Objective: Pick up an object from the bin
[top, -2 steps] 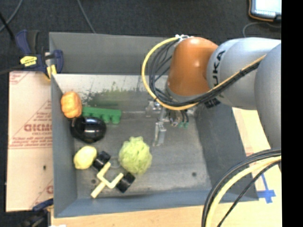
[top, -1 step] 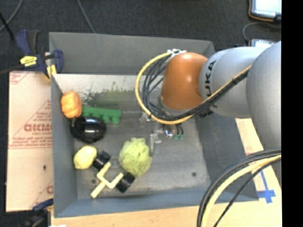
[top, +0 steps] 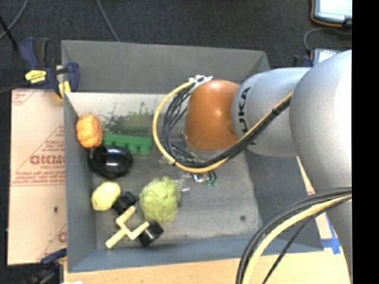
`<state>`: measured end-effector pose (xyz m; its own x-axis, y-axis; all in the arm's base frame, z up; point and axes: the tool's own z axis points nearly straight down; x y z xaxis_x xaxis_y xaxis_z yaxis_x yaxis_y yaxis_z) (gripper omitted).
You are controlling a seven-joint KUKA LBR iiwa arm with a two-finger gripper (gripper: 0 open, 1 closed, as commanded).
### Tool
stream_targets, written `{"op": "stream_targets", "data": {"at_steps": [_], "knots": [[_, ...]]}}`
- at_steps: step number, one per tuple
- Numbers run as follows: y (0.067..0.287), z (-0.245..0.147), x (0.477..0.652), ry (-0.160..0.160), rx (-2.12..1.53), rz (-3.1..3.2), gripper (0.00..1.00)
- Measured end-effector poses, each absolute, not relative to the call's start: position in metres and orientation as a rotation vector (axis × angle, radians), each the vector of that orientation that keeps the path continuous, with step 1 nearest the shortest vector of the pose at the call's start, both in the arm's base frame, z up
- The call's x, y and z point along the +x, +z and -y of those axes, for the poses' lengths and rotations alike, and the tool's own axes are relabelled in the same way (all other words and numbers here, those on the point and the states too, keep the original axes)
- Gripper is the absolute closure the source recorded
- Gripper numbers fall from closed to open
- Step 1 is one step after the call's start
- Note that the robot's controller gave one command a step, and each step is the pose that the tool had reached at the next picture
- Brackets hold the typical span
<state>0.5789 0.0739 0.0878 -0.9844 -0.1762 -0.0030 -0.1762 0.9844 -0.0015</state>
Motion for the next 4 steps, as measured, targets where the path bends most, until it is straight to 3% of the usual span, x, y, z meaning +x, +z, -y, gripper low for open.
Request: {"op": "stream_targets", "data": {"at_steps": [1, 2, 3, 4], "knots": [[0.076, -0.088, 0.542, -0.001, -0.344, -3.114, 0.0], [0.077, -0.109, 0.541, -0.003, -0.874, -3.008, 1.0], [0.077, -0.109, 0.541, -0.003, -0.873, -3.008, 1.0], [0.113, -0.109, 0.549, -0.002, -0.925, -3.002, 1.0]]}}
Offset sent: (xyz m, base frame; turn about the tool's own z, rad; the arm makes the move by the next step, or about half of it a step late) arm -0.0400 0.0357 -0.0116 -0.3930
